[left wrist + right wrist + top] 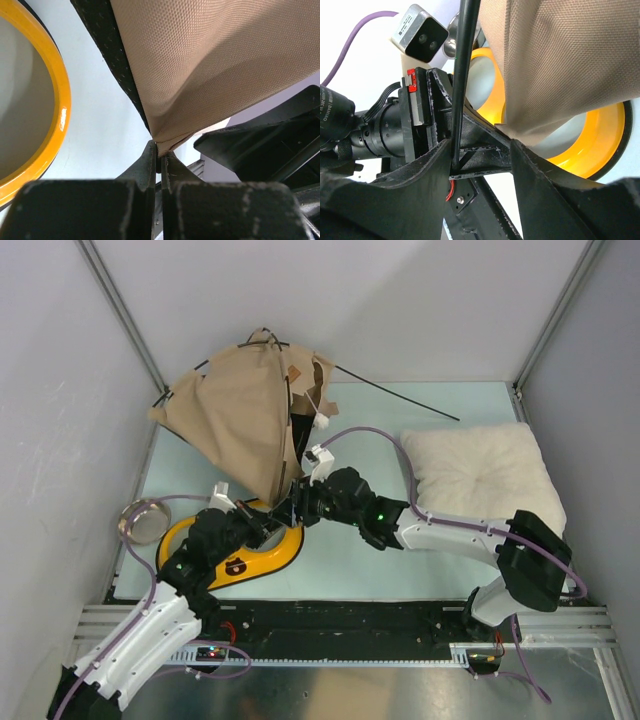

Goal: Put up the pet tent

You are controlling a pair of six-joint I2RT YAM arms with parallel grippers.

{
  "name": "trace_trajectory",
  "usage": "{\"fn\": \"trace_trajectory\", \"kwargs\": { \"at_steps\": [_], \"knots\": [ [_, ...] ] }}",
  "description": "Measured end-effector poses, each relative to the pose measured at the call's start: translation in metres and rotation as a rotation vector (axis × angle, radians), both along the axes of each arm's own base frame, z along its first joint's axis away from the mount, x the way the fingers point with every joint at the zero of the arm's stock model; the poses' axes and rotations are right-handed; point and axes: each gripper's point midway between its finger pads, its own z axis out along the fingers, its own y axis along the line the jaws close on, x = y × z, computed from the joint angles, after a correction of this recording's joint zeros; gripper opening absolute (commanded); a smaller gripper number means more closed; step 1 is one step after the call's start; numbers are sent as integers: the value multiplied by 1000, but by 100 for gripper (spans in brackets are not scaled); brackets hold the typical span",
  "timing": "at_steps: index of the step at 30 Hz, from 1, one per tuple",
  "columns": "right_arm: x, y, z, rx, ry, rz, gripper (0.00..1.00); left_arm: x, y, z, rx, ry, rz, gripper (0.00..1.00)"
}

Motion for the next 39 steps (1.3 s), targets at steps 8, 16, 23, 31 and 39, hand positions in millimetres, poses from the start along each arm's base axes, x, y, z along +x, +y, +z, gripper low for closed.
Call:
{"fn": "trace_trajectory", "kwargs": {
  "at_steps": [8, 16, 23, 31, 39],
  "knots": [
    [-10, 3, 6, 24, 5, 53, 29, 0, 1, -3, 19, -2, -13, 0],
    [-19, 8, 10, 52, 8, 113, 28, 1, 2, -7, 46, -8, -25, 0],
    [-25, 11, 1, 37, 29, 150, 23, 1, 3, -8, 61, -17, -31, 0],
    [-24, 14, -6, 16, 58, 148, 0, 1, 5, -11, 93, -35, -42, 0],
    [-18, 11, -9, 3, 79, 138, 0, 1, 7, -13, 148, -82, -67, 0]
  ]
}}
